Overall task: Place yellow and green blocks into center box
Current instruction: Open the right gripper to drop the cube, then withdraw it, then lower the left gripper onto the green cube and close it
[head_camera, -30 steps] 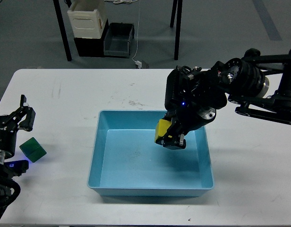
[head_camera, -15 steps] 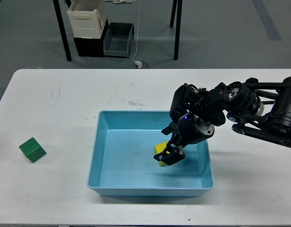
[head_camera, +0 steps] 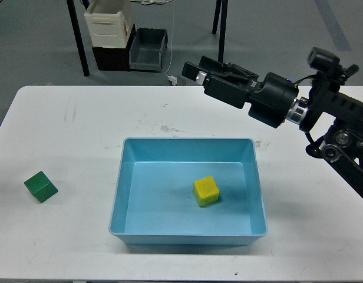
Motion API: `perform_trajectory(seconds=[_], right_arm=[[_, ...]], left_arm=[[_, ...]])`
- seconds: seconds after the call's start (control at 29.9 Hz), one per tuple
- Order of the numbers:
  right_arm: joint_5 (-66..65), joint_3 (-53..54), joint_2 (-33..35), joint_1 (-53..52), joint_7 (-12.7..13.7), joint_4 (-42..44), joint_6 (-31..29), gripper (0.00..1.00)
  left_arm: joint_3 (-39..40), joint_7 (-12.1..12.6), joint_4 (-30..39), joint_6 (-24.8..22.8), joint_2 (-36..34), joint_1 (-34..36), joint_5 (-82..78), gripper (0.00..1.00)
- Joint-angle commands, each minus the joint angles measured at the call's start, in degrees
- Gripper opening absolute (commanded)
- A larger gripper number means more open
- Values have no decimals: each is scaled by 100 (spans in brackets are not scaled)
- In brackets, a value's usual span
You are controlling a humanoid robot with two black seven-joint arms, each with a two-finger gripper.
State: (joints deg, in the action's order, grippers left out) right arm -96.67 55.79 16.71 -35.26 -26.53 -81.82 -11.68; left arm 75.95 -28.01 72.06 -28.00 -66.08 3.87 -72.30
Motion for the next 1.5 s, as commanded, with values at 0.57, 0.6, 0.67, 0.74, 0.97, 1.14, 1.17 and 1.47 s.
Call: perform_trajectory(seconds=[0.57, 0.6, 0.67, 0.74, 0.97, 1.14, 1.17, 1.47], right_arm=[[1686, 2901, 192, 3824, 201, -774, 0, 97], [1730, 2954, 210, 3877, 201, -774, 8, 97], [1757, 2990, 201, 3982, 192, -765, 8, 97], [1757, 2981, 201, 4044, 192, -765, 8, 97], [1766, 2990, 192, 4106, 192, -739, 70, 97], [1766, 2981, 192, 4114, 192, -739, 140, 97], [1766, 2981, 192, 4114, 192, -739, 140, 98], [1775, 2981, 166, 4237, 192, -739, 184, 98]], left_arm=[[-2339, 1, 1056, 568, -512, 413, -5030, 98], [-2400, 1, 1047, 576, -433, 483, -5144, 98], [-2541, 1, 1038, 568, -345, 615, -5270, 98], [-2725, 1, 1021, 568, -257, 790, -5270, 98], [-3744, 1, 880, 541, 16, 1695, -5270, 98], [-4465, 1, 731, 541, 94, 2284, -5270, 98], [-4588, 1, 705, 541, 164, 2381, -5270, 98], [-4783, 1, 301, 541, 578, 2575, -5270, 98]])
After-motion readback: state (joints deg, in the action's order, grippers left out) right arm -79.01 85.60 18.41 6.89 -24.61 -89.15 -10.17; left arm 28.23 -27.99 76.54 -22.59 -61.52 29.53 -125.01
